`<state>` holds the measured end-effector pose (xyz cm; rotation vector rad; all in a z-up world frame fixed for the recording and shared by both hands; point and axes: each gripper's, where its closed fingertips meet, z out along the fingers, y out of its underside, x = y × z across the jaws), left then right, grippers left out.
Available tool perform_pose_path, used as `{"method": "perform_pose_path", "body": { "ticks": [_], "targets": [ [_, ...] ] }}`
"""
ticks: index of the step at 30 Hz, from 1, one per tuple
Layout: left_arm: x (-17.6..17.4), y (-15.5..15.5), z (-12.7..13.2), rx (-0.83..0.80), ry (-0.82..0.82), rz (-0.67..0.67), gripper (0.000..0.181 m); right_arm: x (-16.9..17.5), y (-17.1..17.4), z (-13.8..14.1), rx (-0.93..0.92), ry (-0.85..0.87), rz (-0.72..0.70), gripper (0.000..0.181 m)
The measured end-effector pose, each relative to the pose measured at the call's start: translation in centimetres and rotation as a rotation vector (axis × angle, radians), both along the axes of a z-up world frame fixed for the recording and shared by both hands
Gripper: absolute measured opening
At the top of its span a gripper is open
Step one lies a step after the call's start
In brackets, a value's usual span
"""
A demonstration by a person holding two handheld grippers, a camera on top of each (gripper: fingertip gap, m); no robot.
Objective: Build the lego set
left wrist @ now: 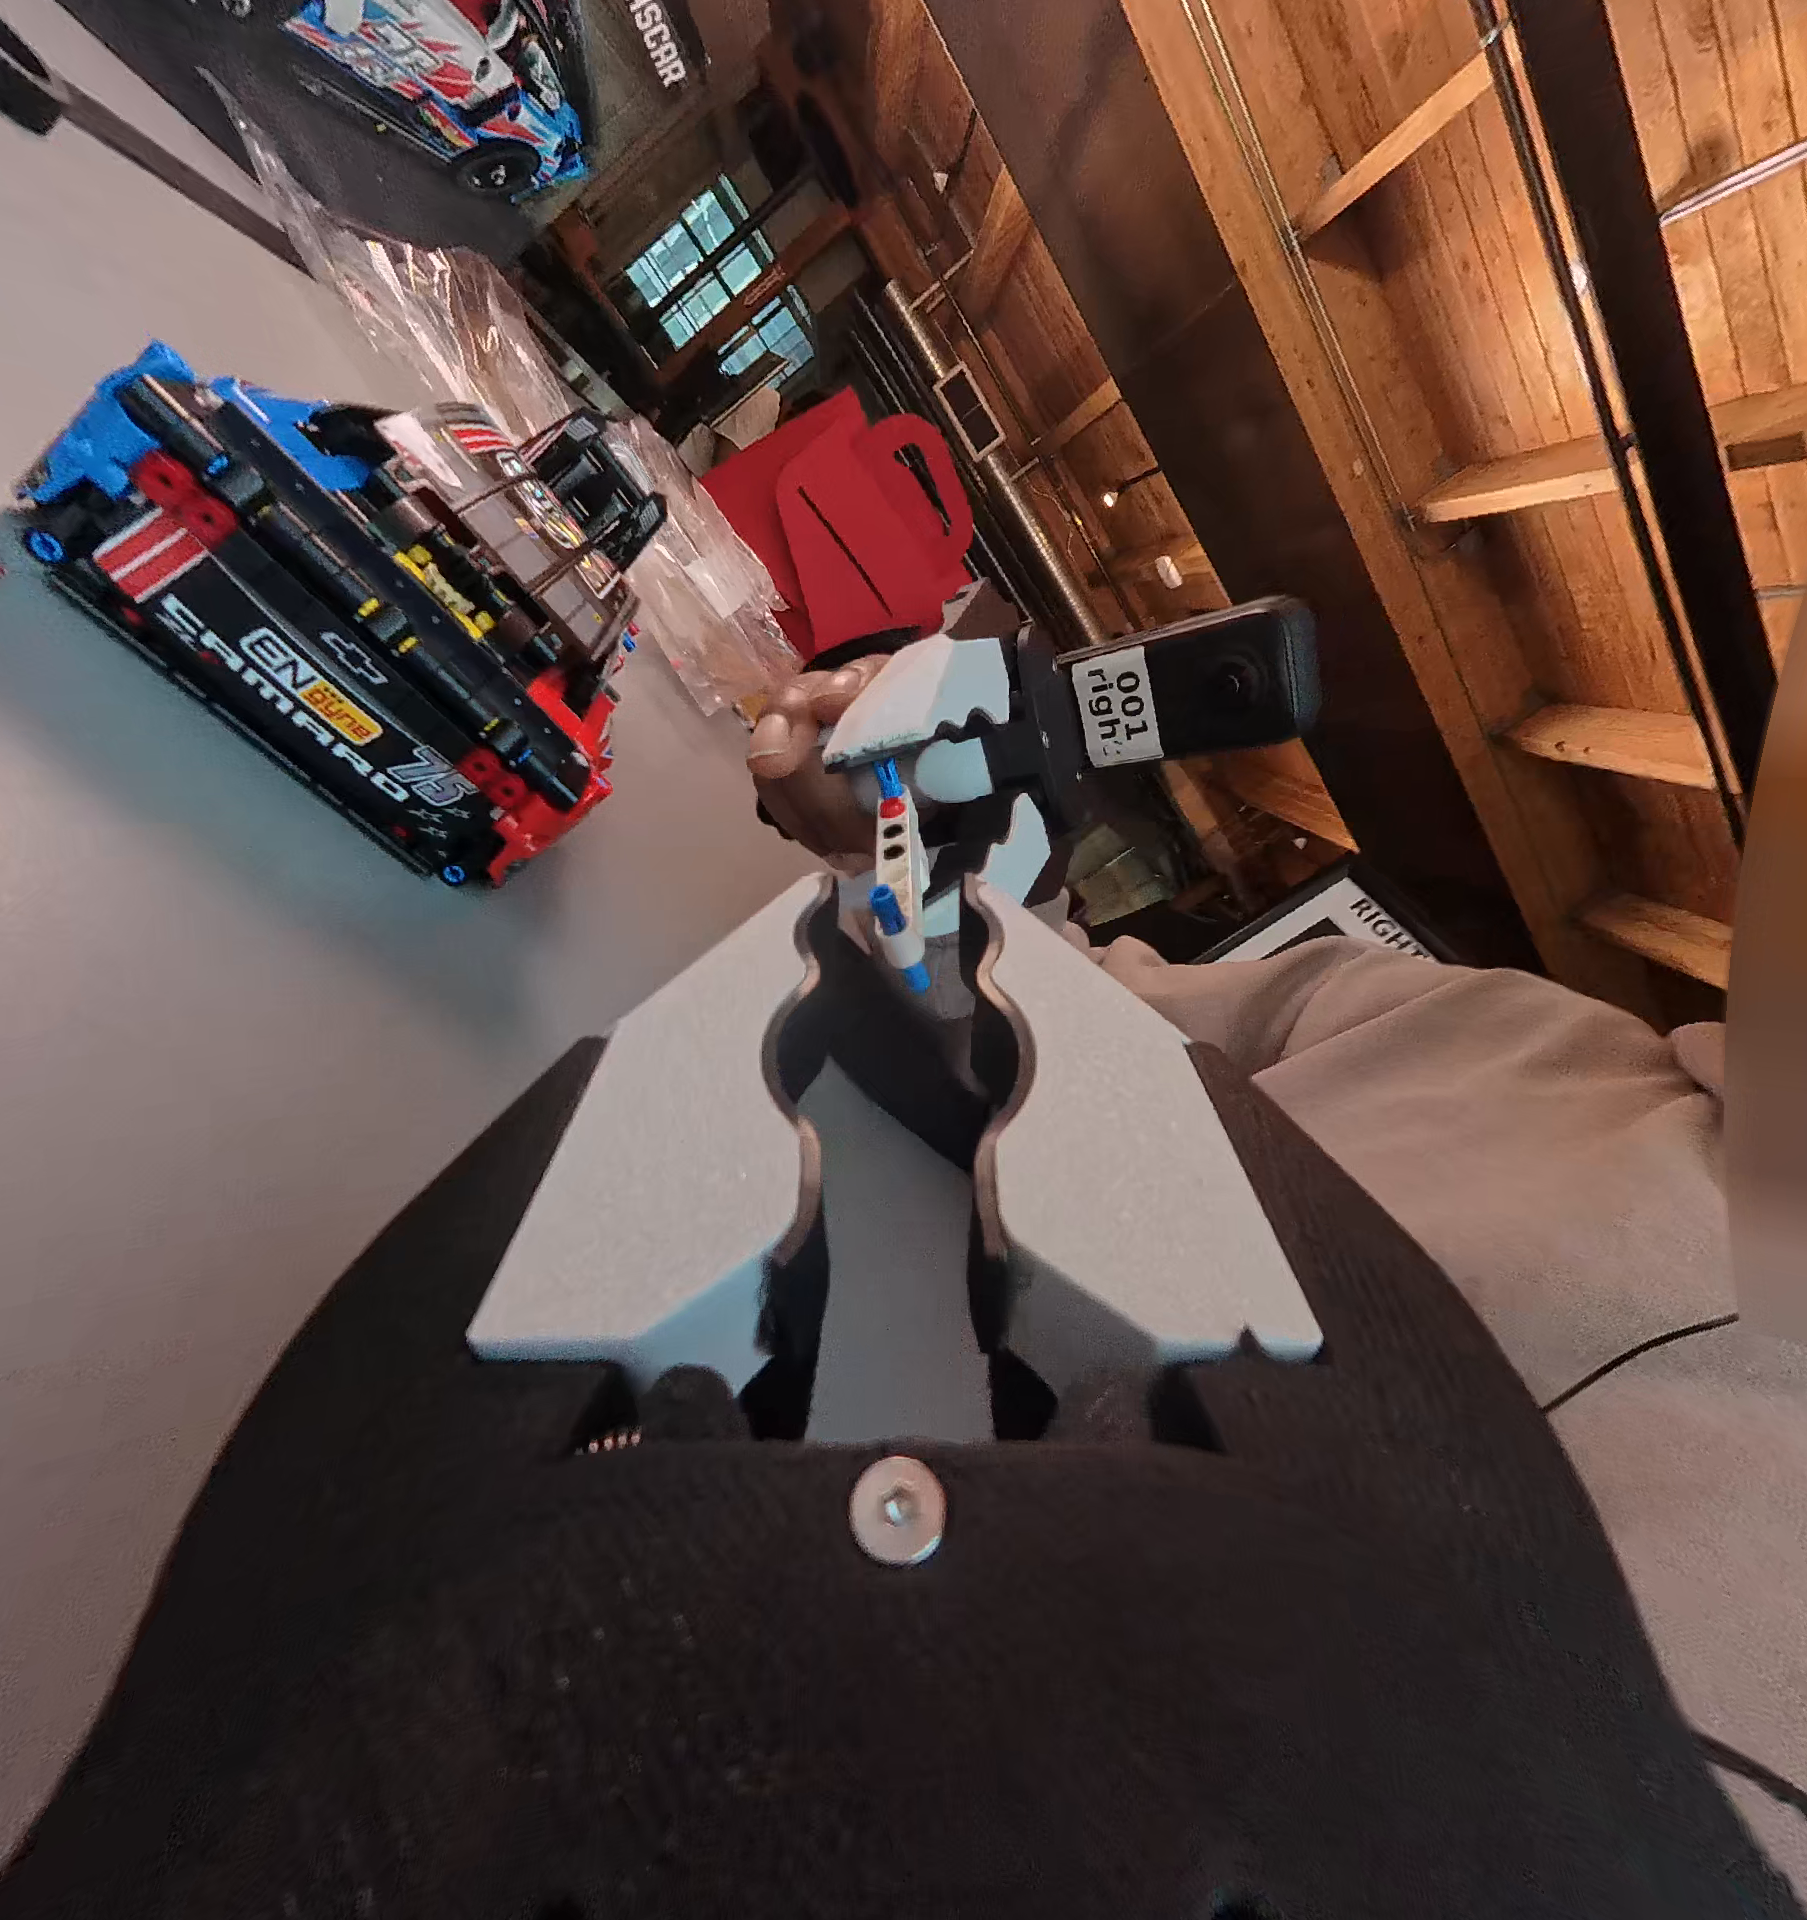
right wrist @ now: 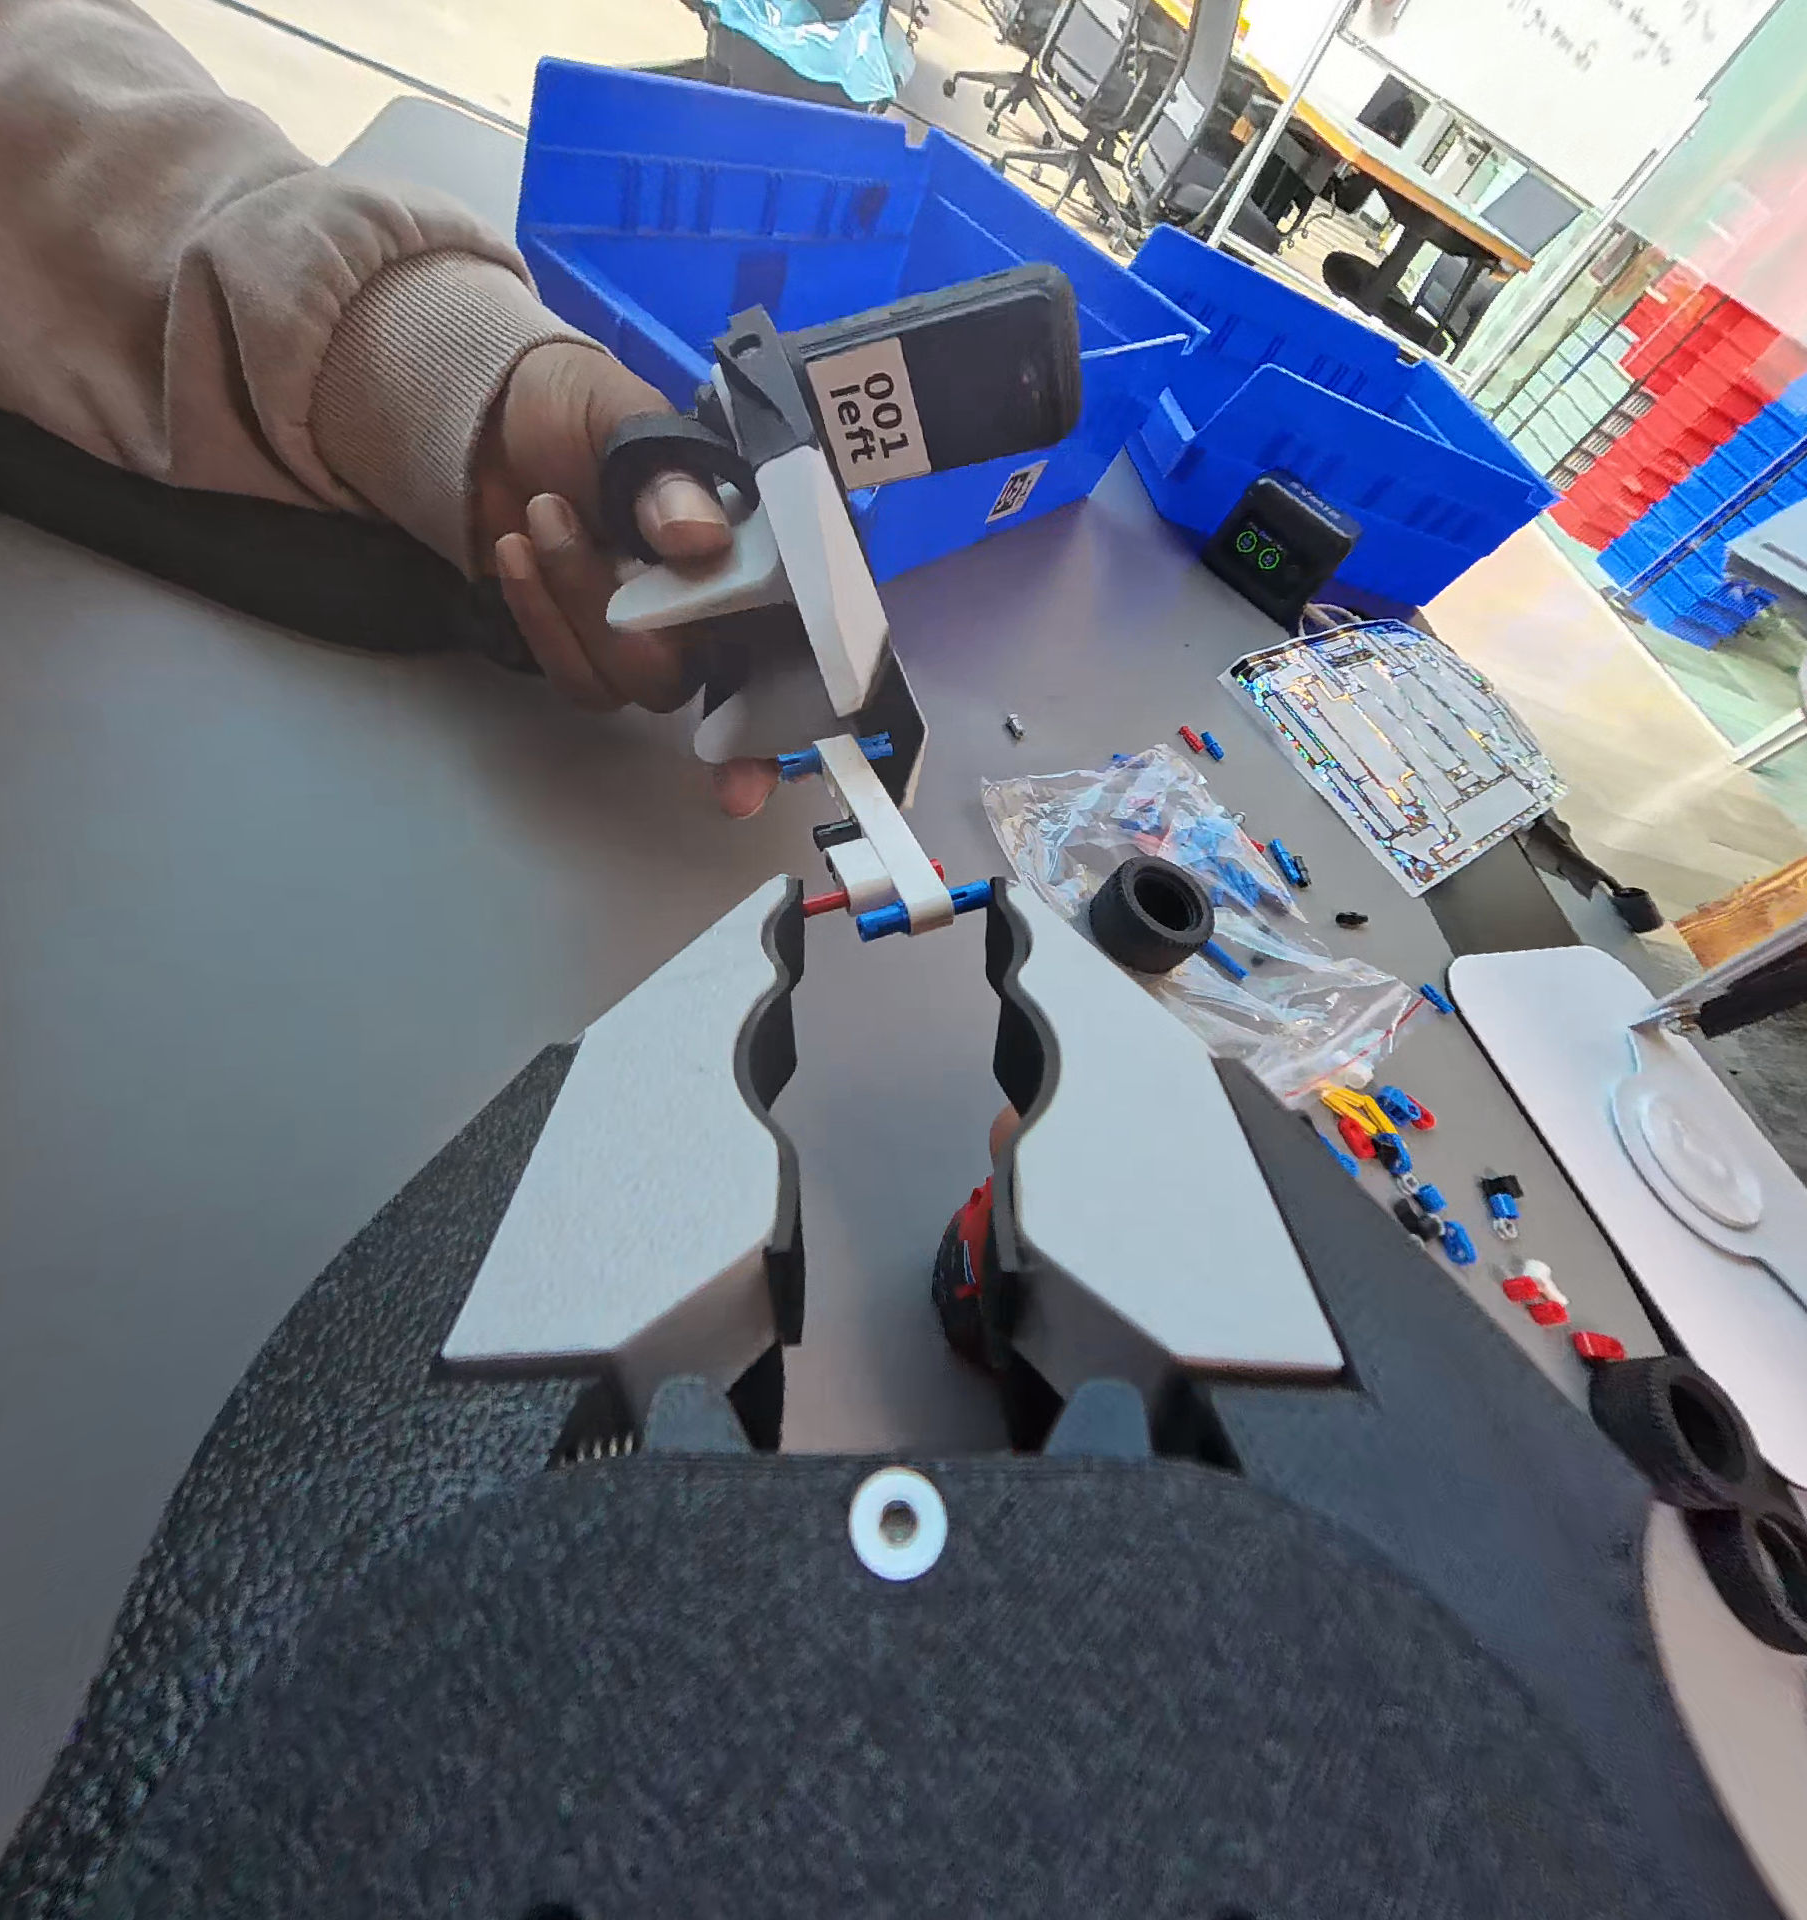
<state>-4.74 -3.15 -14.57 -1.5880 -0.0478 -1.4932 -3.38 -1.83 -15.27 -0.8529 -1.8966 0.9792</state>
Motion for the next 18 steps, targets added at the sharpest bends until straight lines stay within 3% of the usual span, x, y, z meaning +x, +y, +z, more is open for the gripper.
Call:
{"method": "perform_pose_path", "body": {
  "ticks": [5,10,18],
  "targets": [
    [0.8,-0.4,-0.2,0.121,0.272,0.030,0.029,0.4,-0.1,0.0,-0.052,0.014,-0.007,0.033],
    [2.5,-1.2,-0.6,0.084,0.214,-0.079,0.013,0.8,-1.6,-0.8,0.007,-0.002,0.062,0.033],
    [4.3,-2.1,-2.7,0.010,0.279,-0.190,0.007,1.5,-3.2,-2.5,0.162,-0.020,0.158,0.033]
  ]
}}
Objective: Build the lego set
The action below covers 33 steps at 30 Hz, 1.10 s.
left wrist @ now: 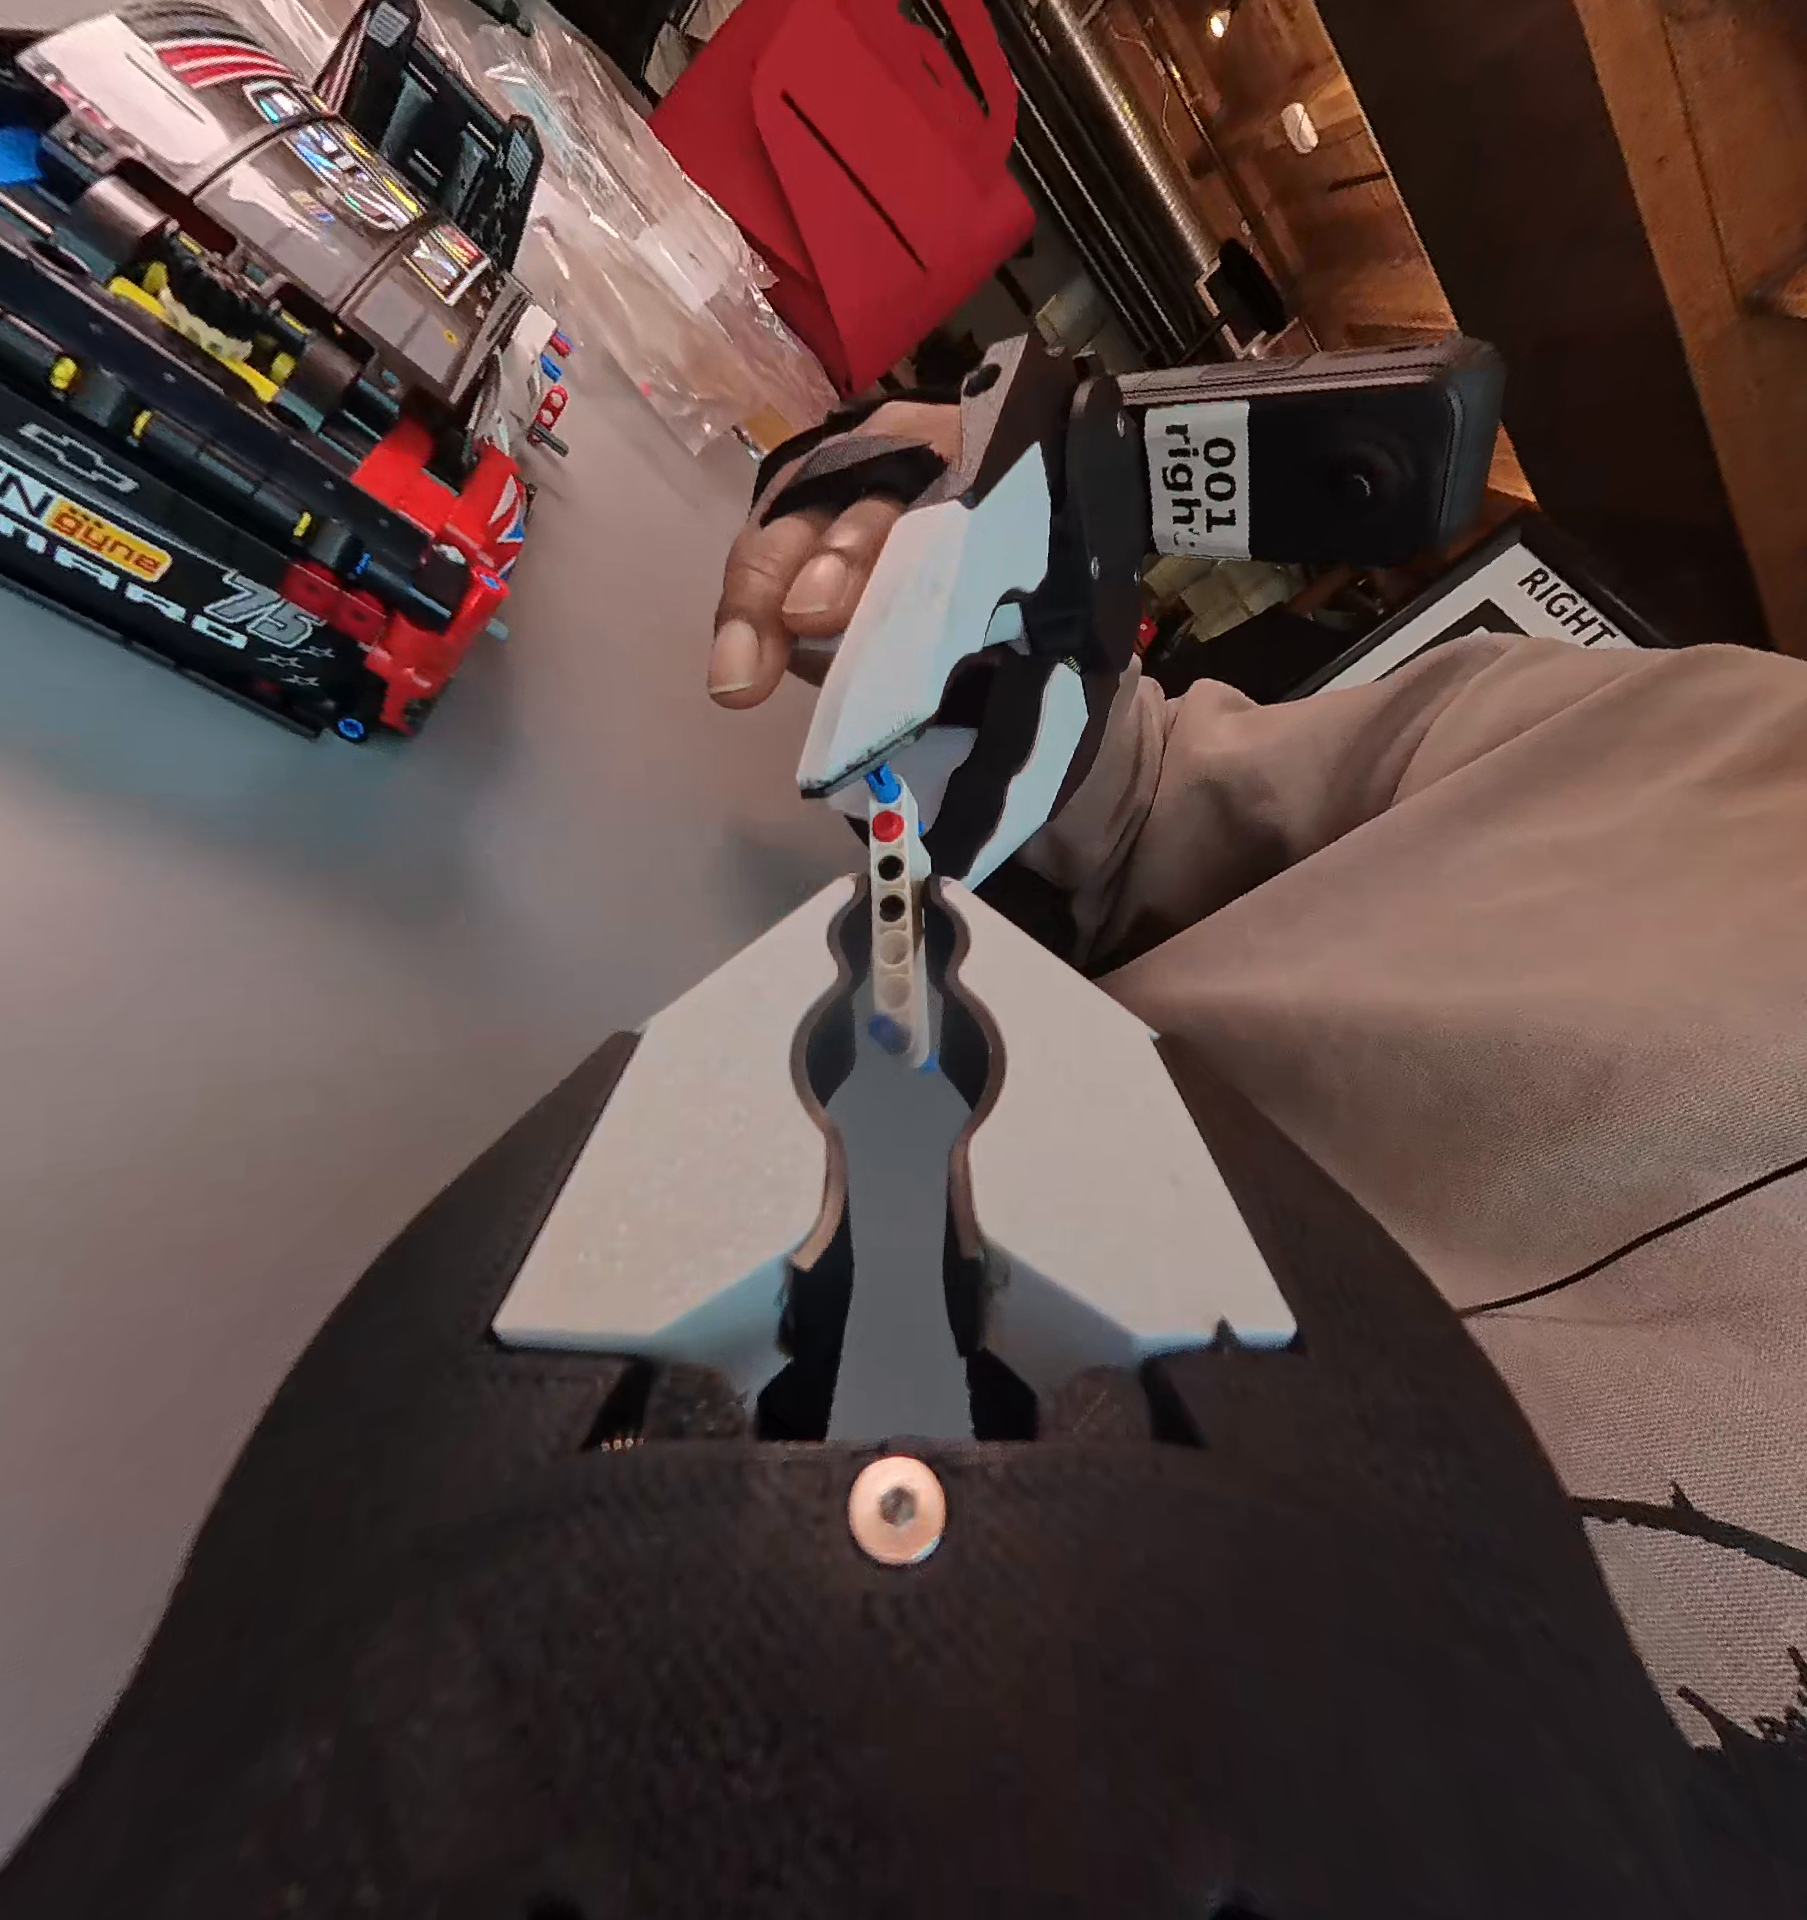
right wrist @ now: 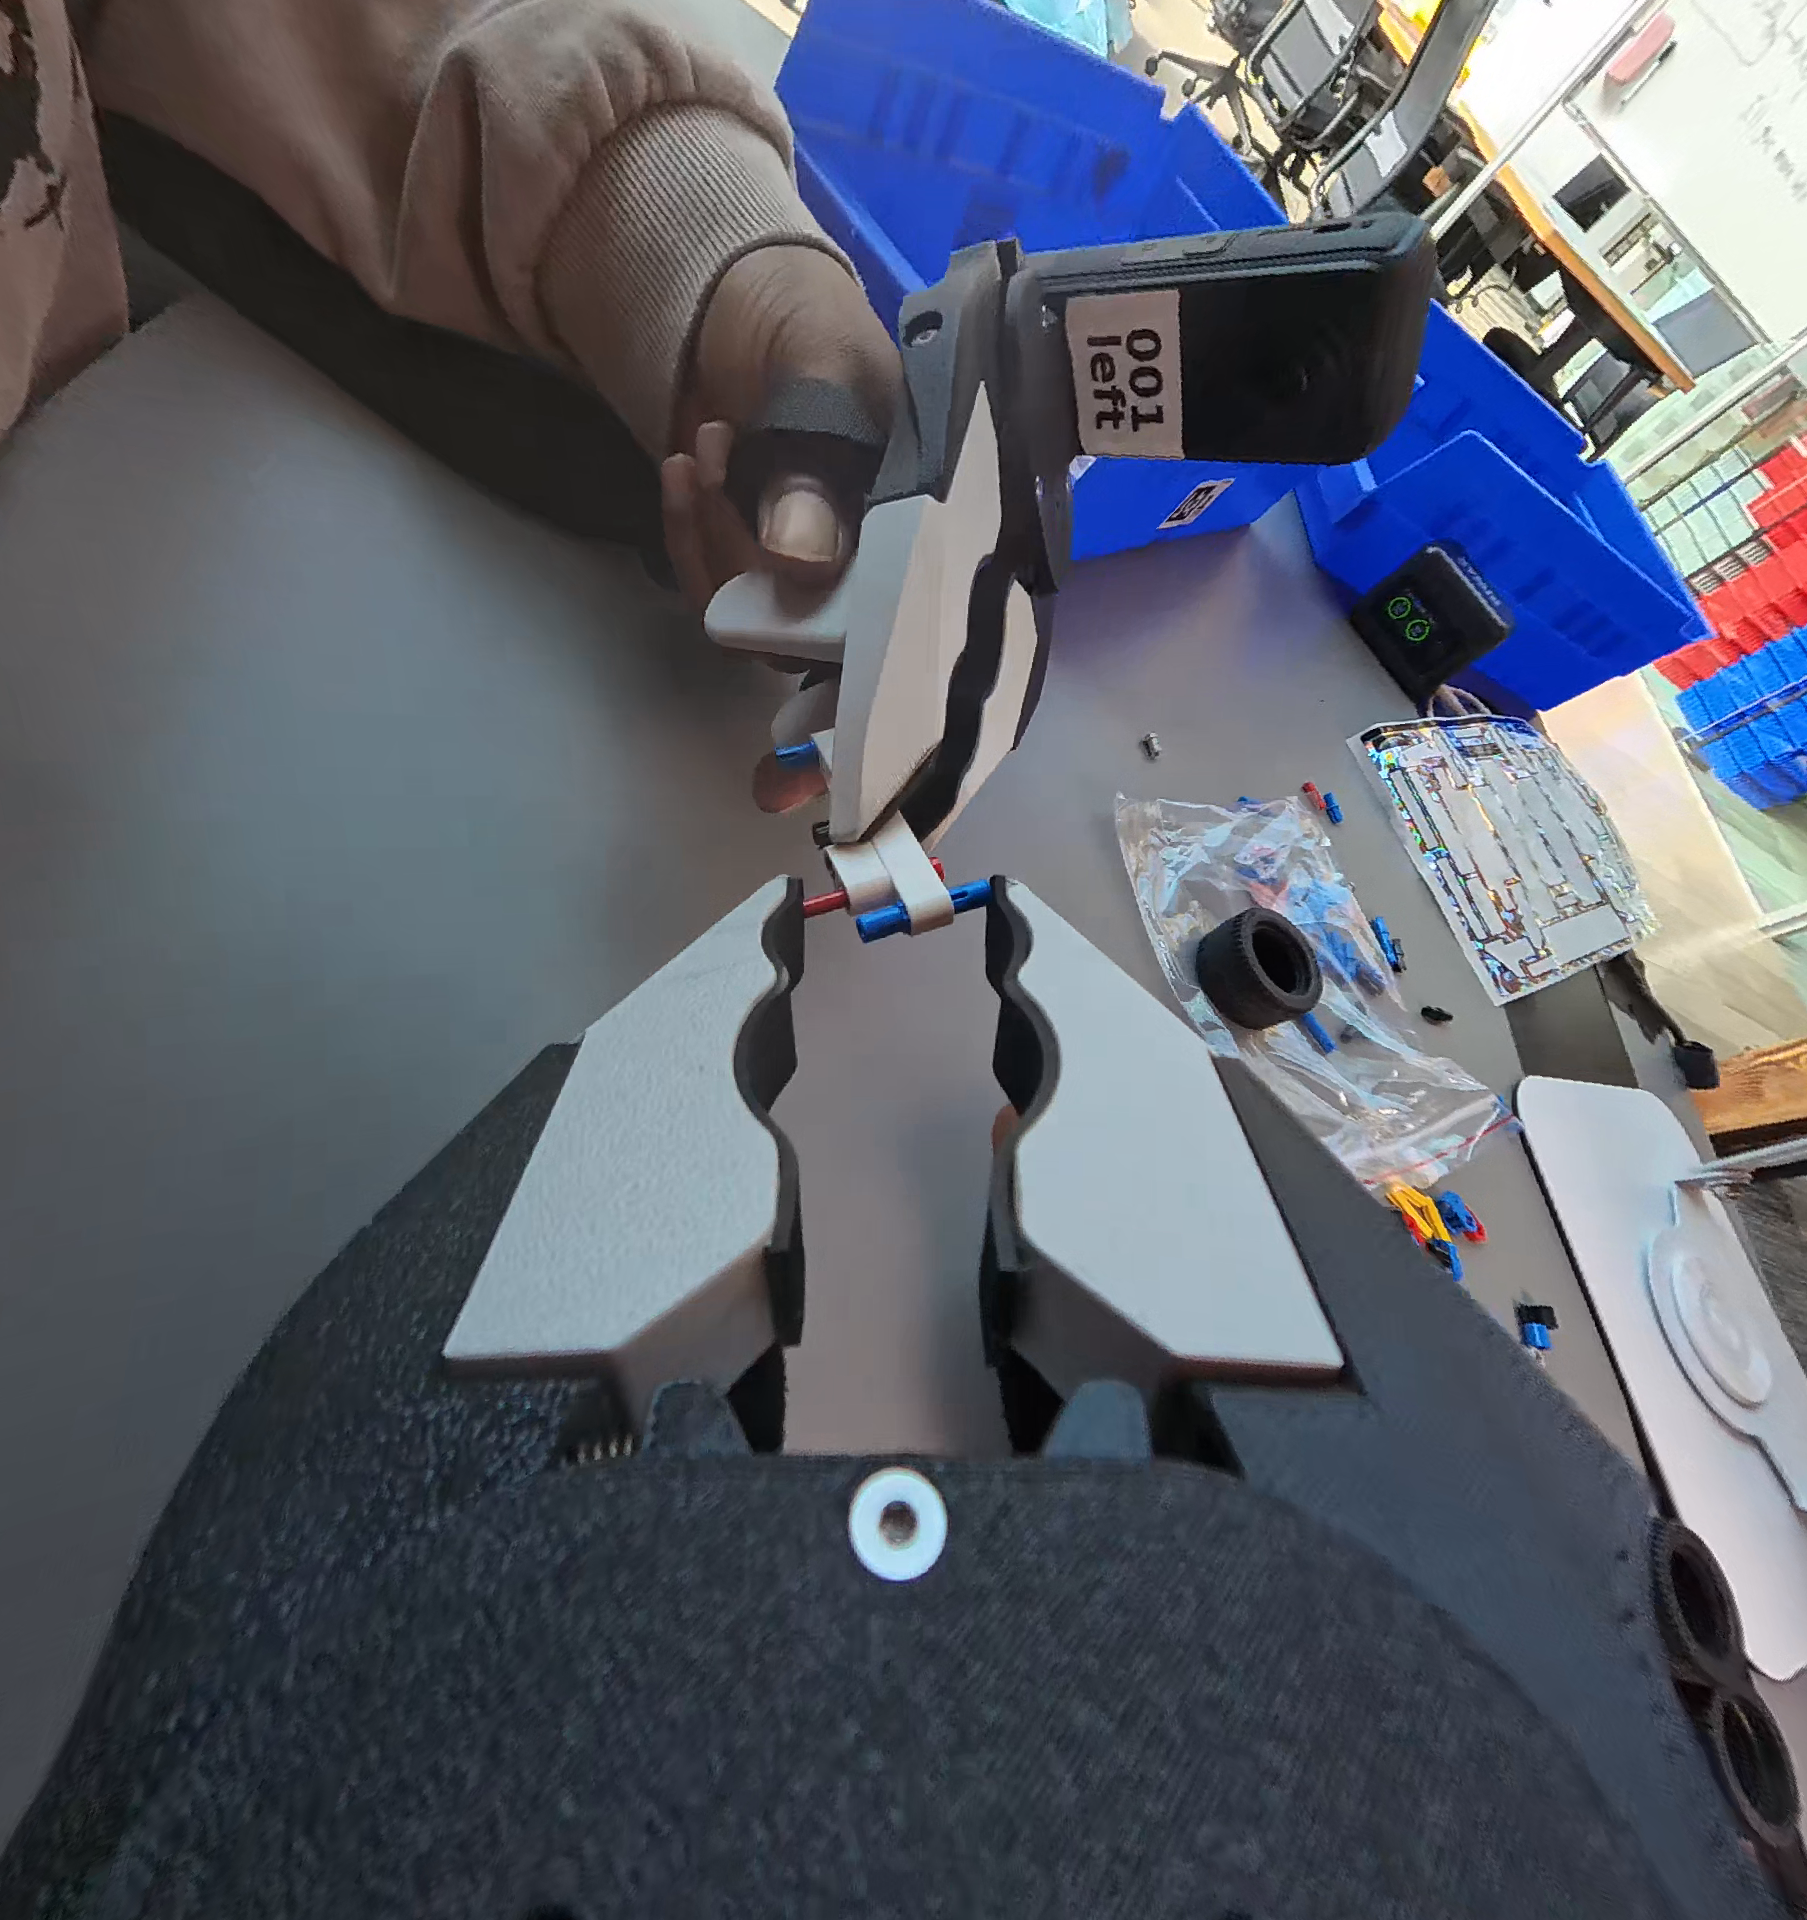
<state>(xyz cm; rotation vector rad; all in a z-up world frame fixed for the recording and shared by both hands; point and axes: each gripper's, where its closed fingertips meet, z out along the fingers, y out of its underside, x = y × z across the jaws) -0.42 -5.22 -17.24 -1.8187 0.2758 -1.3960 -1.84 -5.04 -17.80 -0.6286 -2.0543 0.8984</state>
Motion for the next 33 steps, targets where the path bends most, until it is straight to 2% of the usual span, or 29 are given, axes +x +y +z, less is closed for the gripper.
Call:
{"method": "perform_pose_path", "body": {
  "ticks": [5,11,21,26,27,33],
  "targets": [
    [0.1,-0.2,0.0,-0.028,-0.030,-0.026,0.007,0.1,0.0,0.1,-0.035,0.005,0.003,0.033],
    [0.4,-0.4,-0.2,-0.041,-0.035,-0.048,0.005,0.6,-0.2,0.4,-0.052,0.003,0.022,0.024],
    [-0.2,0.2,0.0,-0.045,-0.066,-0.001,0.005,0.1,0.5,0.5,-0.129,0.025,-0.035,0.018],
    [-0.6,0.4,-0.1,-0.052,-0.076,0.012,0.005,-0.1,0.5,0.6,-0.173,0.038,-0.047,0.024],
    [-0.5,0.4,-0.2,-0.052,-0.071,0.007,0.006,-0.1,0.6,0.6,-0.167,0.043,-0.055,0.018],
    [-0.6,0.6,-0.6,-0.068,-0.069,0.019,0.005,-0.1,1.0,0.1,-0.163,0.031,-0.067,0.016]
  ]
}}
